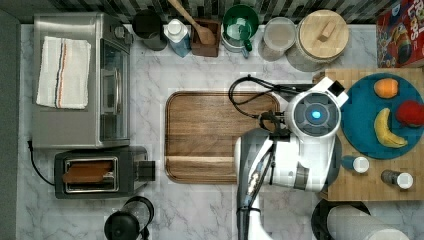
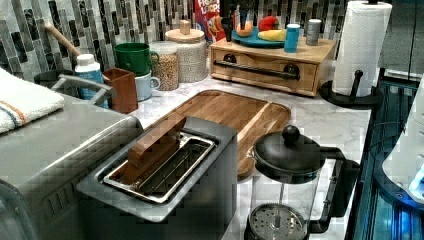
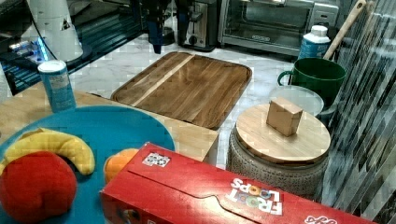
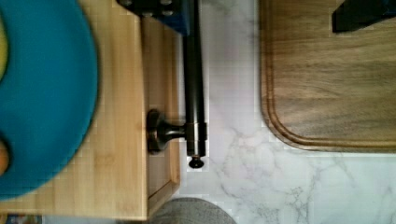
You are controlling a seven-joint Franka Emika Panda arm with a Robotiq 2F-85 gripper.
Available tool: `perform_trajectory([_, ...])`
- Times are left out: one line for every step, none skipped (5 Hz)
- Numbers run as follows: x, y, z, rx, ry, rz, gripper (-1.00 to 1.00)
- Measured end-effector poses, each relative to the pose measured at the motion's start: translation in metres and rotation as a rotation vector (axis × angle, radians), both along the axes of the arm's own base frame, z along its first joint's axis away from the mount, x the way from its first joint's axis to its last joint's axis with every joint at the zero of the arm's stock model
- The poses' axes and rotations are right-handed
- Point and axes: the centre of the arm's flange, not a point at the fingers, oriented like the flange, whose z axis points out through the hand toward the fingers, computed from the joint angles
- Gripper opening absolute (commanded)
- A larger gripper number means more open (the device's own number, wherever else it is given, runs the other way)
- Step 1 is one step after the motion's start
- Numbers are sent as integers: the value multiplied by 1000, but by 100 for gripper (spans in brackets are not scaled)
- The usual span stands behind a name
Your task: Open the drawer.
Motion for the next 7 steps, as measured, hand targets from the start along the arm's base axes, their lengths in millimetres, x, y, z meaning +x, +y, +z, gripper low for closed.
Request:
perform_trajectory([-3,-14,-5,-2,12,13,100])
perform_trajectory([-2,-20,-15,-2,-5,16,100])
perform_trajectory([3,-23,-26,-12,-34,27,100])
perform_trajectory([6,-30,-40,-18,-51,28,100])
perform_trajectory([6,-42,-58,-22,-47,42,100])
perform_trajectory([7,-53,-84,-18,-54,32,100])
perform_trajectory([4,-55,-111,4,-17,15,100])
